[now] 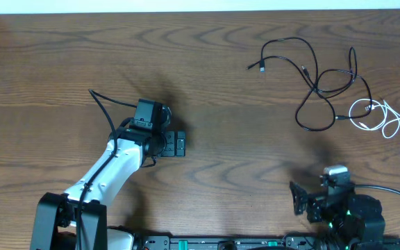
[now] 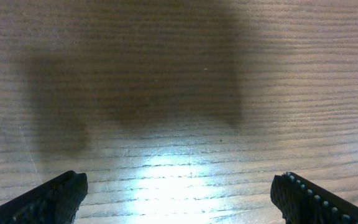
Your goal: Untangle cables
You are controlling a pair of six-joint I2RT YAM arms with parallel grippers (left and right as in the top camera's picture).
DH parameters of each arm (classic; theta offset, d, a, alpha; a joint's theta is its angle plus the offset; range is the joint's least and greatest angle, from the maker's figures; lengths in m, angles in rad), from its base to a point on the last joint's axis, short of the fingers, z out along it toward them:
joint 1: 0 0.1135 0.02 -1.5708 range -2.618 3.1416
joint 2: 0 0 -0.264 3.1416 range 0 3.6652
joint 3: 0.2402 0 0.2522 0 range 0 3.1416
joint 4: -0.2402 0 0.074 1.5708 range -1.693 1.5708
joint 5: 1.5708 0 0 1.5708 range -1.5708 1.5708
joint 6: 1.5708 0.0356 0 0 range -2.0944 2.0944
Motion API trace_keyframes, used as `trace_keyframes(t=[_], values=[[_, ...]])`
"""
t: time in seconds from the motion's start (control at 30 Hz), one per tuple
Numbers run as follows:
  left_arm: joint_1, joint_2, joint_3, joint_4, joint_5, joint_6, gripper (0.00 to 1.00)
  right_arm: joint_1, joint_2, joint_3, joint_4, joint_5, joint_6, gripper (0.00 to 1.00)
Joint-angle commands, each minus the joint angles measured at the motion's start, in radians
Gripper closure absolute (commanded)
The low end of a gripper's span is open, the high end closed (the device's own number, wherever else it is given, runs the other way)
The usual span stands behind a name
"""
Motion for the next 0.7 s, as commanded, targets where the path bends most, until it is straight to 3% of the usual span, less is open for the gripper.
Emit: trace_keyframes(t=[0.0,0.17,0.23,0.4,0.57,0.67], values=[[0.003,0.011,-0.006,-0.002,-0.003,0.006,0.00,-0.004,-0.008,-0.004,0.195,0.004,-0.006,0.01],[0.003,0.011,-0.006,-0.002,-0.003,0.006,0.00,-0.007,-0.008,-0.004,0.572,0.004,-0.006,0.01],[0.003,0.011,-0.006,-0.002,-0.003,0.006,0.00,-0.016,-0.008,-0.004,0.640,0.004,-0.006,0.01],[0.003,0.011,-0.006,-0.002,-0.003,0.006,0.00,-0.040,-0.008,-0.006,0.585,0.004,-0.006,0.01],[0.003,0.011,-0.006,-0.003,-0.003,0.006,0.00,-0.040,-0.008,-0.063,0.777,0.004,-0.006,0.01],[0.003,0.011,-0.006,-0.002,-0.003,0.006,0.00,-0.040,-0.008,-0.087,0.786,0.004,-0.006,0.01]])
